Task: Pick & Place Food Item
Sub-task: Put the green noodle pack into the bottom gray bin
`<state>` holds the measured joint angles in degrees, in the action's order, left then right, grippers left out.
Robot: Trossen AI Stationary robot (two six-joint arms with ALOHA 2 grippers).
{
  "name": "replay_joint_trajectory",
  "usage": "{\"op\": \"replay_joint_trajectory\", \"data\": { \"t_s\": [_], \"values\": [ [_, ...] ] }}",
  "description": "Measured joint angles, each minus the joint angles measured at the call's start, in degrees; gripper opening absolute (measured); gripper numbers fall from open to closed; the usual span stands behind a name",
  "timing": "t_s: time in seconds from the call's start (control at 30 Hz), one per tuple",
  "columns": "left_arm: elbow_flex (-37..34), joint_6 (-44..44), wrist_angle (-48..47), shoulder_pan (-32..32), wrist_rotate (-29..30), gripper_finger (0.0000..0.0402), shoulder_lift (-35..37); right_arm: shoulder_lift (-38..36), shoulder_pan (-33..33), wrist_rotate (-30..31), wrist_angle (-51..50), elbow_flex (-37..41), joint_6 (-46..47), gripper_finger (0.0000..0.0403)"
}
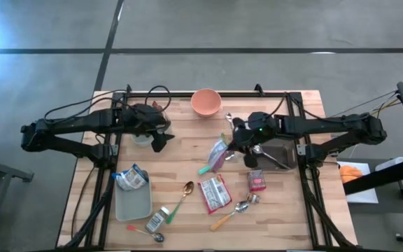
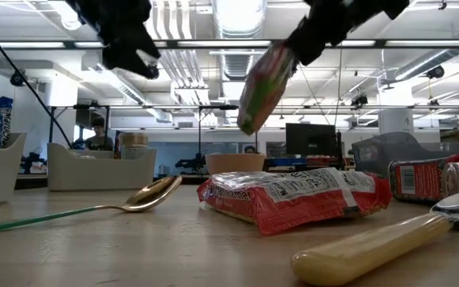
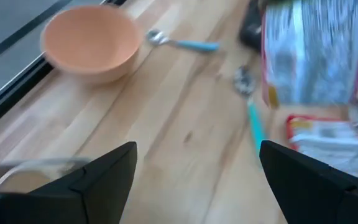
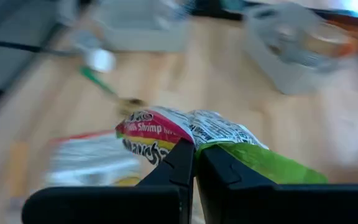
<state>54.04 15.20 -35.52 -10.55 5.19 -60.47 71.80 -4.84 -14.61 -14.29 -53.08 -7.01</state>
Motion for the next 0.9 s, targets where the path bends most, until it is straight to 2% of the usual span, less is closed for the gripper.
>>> {"op": "replay_joint_trajectory", "data": {
  "t_s": [0.17,0.47,0.73,0.9],
  "values": [
    [-0.01,0.92,6.2,0.0,-6.47,0.0346,-0.17,-0.6,2.17,-7.69,1.32,0.0,0.89,0.0008],
    [-4.58,12.23,23.77,0.0,-20.23,0.0346,-2.47,-0.47,7.92,-20.82,8.52,0.0,-2.01,0.0008],
    [-5.86,13.2,35.35,0.0,-28.0,0.0346,-9.26,-0.01,10.03,-21.88,12.21,-0.02,-3.62,0.0008],
    [-5.86,12.32,43.96,0.07,-35.76,0.0346,-13.94,1.54,10.25,-21.95,14.92,-0.02,-3.5,0.0008]
  ]
}}
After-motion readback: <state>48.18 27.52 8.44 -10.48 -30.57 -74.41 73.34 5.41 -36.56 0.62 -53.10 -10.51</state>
